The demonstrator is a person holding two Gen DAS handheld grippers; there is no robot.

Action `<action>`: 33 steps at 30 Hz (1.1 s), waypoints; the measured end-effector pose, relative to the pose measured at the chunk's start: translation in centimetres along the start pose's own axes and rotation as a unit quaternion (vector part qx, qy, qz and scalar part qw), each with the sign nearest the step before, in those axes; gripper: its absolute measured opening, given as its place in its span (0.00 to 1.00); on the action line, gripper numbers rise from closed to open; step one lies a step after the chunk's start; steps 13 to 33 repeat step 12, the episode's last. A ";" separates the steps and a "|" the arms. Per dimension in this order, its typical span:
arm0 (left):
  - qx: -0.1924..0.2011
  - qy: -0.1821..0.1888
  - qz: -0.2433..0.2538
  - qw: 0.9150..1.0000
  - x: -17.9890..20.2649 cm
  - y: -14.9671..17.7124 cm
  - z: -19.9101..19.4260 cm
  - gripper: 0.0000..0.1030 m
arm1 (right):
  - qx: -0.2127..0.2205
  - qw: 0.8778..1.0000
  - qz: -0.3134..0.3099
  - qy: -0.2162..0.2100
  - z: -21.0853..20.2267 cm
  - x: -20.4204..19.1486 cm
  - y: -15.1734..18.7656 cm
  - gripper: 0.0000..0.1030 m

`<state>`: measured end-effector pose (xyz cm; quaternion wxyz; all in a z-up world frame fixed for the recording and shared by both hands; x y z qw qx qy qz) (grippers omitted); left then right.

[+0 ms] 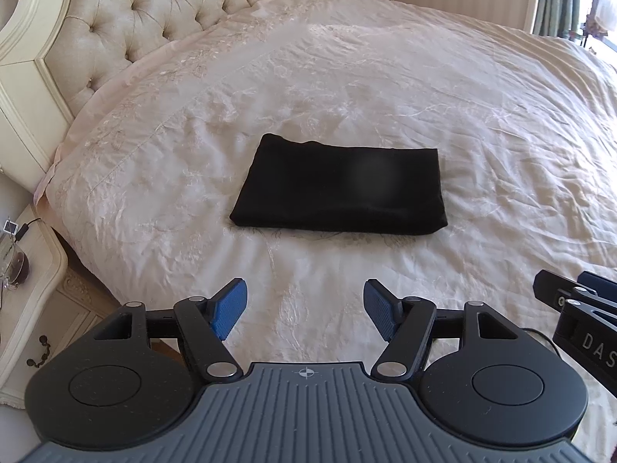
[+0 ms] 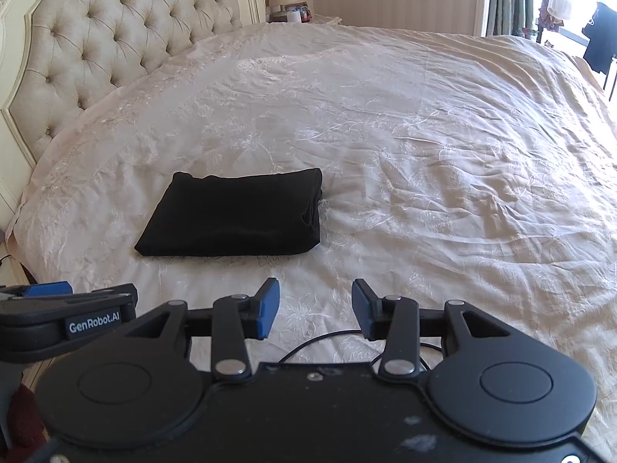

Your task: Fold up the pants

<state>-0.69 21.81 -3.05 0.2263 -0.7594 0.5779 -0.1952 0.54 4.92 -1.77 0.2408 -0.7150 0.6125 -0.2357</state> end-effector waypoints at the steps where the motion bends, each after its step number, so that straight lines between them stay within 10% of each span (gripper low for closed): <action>1: 0.000 0.000 0.000 1.000 0.0 0.0 0.0 0.64 | -0.001 1.000 0.001 0.000 0.1 0.0 0.0 0.43; 33: -0.006 0.001 0.000 1.000 0.0 -0.5 0.6 0.64 | -0.012 1.000 0.003 -0.003 0.9 -0.2 -0.4 0.43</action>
Point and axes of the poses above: each gripper's, at about its wrist camera, not at the fingertips, and z roughly the way its jaws point, x to its right, y to its underside, the point moved 2 cm from there along z, roughly the way its jaws point, and after that the axes turned 11 degrees about y, right-handed, at the moved point
